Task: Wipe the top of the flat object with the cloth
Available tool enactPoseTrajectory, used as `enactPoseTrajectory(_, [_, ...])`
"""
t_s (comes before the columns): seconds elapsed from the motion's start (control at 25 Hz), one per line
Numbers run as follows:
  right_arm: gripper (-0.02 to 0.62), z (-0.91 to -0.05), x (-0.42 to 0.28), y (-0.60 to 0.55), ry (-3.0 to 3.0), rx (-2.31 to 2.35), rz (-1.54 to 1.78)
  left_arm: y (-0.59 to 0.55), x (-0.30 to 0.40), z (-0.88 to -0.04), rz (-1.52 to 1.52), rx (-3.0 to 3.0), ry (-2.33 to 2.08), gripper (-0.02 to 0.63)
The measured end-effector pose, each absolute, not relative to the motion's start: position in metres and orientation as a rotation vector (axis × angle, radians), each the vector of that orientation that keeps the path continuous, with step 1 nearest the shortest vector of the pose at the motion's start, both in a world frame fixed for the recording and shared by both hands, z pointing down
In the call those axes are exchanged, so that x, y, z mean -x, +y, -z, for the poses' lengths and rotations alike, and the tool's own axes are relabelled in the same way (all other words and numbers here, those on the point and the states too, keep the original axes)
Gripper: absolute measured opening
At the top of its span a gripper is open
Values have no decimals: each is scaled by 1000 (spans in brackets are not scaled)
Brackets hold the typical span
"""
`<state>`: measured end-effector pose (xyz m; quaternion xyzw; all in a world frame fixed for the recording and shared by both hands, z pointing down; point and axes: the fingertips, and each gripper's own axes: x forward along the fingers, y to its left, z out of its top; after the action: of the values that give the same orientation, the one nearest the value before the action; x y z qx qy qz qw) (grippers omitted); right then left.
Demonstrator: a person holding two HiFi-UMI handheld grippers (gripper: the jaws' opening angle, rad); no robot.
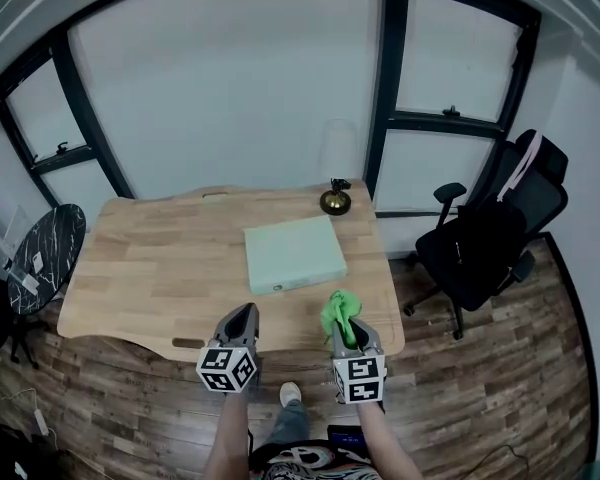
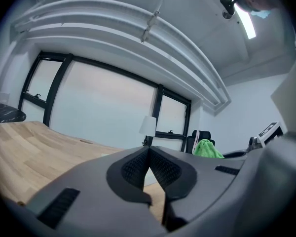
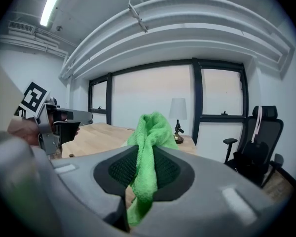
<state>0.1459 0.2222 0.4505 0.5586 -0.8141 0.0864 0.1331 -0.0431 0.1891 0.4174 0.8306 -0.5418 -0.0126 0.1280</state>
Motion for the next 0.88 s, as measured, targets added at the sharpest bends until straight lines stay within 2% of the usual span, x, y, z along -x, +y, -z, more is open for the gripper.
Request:
enactPoseTrajectory(0.52, [77,-464,-131,51,-2263,-1660,-302,13,58,-449,-27,-2446,-1440,6])
enactPoseTrajectory(0.88, [77,-483,-154,0,-2152,-1726,-375,-52,69,-491,-108,-2353,-1395,6])
